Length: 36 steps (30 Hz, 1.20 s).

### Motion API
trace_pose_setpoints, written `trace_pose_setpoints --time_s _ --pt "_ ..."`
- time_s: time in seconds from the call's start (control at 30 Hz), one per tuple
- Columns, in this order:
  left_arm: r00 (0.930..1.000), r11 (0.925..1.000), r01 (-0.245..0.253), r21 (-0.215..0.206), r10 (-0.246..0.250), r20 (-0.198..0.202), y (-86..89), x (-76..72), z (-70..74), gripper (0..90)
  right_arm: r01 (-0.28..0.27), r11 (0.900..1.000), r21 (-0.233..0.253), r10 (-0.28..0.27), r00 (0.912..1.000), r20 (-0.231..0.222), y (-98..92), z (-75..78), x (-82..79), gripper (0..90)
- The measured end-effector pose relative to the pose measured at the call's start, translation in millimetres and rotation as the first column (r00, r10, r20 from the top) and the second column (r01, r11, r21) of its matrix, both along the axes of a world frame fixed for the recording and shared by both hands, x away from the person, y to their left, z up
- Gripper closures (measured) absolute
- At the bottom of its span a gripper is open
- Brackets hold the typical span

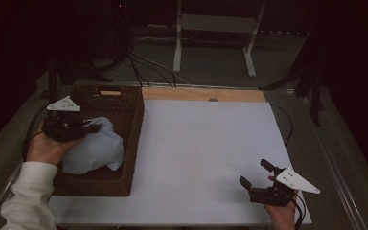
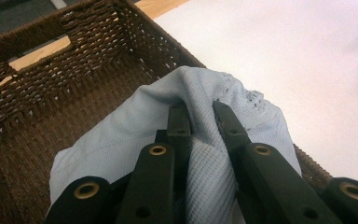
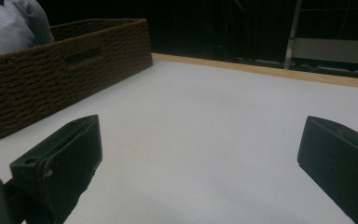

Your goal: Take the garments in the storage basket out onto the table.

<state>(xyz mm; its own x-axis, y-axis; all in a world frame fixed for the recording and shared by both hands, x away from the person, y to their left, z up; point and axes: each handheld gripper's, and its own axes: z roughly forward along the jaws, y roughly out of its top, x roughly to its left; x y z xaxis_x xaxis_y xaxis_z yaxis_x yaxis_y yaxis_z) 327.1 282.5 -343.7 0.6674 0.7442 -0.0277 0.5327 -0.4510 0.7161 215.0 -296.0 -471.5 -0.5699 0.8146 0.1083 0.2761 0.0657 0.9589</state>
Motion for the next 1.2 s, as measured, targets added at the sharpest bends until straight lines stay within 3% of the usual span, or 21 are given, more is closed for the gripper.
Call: trace_pose_setpoints --time_s 1.2 --pt "0.9936 0.9927 0.111 -0.046 -0.110 0.022 -20.5 -3.8 29.9 80.5 -0.001 1.000 0.000 0.001 1.0000 0.002 0.1 0.3 -0.1 0.3"
